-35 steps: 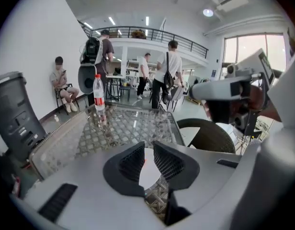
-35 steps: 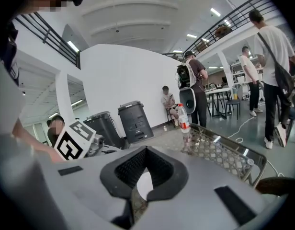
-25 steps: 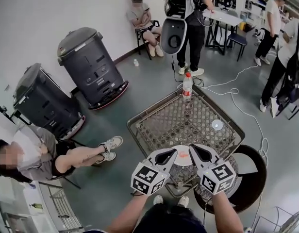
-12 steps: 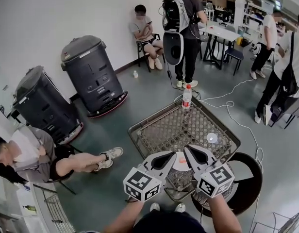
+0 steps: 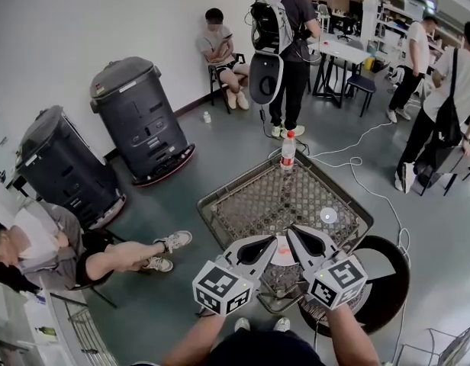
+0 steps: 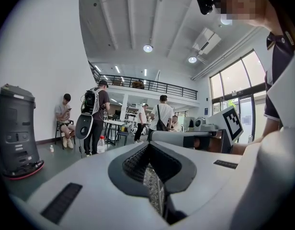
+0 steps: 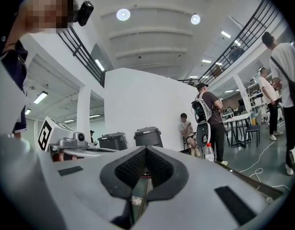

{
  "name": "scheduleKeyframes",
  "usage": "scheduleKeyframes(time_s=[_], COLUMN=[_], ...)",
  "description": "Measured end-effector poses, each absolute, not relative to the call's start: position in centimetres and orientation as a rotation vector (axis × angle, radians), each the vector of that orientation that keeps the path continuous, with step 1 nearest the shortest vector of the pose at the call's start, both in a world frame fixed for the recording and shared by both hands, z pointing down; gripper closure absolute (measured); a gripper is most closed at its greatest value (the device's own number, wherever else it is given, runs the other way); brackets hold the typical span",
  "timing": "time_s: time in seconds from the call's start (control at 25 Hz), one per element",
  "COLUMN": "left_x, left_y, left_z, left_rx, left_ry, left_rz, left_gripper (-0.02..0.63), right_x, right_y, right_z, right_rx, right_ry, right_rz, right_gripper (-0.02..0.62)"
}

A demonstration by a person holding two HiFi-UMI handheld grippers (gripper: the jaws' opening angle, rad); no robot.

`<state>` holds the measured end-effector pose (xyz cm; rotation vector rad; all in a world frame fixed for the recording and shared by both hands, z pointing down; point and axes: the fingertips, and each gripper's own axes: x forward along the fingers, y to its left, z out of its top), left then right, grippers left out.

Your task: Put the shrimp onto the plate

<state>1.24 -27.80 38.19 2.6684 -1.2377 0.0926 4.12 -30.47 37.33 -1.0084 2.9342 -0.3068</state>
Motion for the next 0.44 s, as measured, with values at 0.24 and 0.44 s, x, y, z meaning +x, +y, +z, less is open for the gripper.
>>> scheduleKeyframes(time_s=[0.24, 0.44], left_x=[1.55, 2.04], left_y=[-27.78, -27.43], left_z=[38.04, 37.91], left_rx=[2.679, 2.684], left_ry=[-1.217, -1.207], left_rz=[0.087, 0.083], left_gripper=[0.597, 0.597], right_x=[4.33, 4.82], right_y=[-30.50, -30.14], right_z=[36.94, 36.71], right_rx=[-1.019, -1.026], right_ry=[2.920, 2.909], right_rz=[-0.298, -0.297], right_gripper=[0.591, 0.591])
